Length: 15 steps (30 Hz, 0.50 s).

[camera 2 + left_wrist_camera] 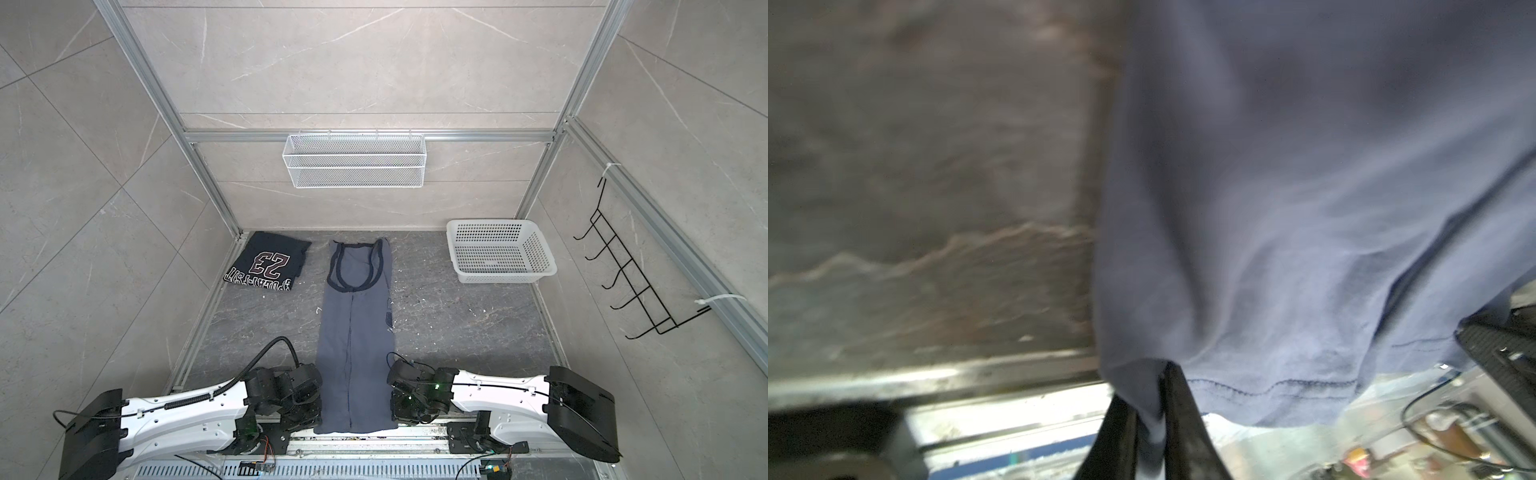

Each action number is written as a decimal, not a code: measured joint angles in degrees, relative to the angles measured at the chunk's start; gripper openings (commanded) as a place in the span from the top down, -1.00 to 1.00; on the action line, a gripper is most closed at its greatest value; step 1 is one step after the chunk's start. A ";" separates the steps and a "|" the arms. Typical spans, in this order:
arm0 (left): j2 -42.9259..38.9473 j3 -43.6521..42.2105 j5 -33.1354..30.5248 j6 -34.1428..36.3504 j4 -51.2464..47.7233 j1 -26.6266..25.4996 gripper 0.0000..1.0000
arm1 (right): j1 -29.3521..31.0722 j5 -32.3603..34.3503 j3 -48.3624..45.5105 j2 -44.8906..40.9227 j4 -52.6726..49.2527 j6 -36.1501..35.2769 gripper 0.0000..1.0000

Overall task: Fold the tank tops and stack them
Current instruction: 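Lift the near hem with both grippers and fold it toward the straps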

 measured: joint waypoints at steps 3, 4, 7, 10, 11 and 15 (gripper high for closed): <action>2.82 3.89 -0.28 1.14 -0.85 0.02 0.80 | -0.02 0.74 2.05 0.00 -1.99 -0.20 0.84; 3.58 6.01 -0.46 1.88 -1.68 0.07 0.81 | -0.02 1.07 3.26 -0.04 -2.97 -0.44 0.85; 5.05 12.50 -0.72 4.68 -4.13 1.62 0.83 | -1.18 2.05 8.02 -0.31 -6.60 -1.99 0.87; 6.01 18.14 -1.03 8.81 -6.21 6.38 0.84 | -6.40 2.36 13.07 -0.52 -10.08 -4.63 0.94; 6.32 19.74 -1.31 10.32 -6.75 8.55 0.84 | -9.03 2.36 14.38 -0.50 -10.84 -5.70 0.95; 9.20 26.67 -3.15 17.18 -8.52 17.49 0.87 | -19.02 2.27 19.28 1.38 -13.25 -11.32 0.96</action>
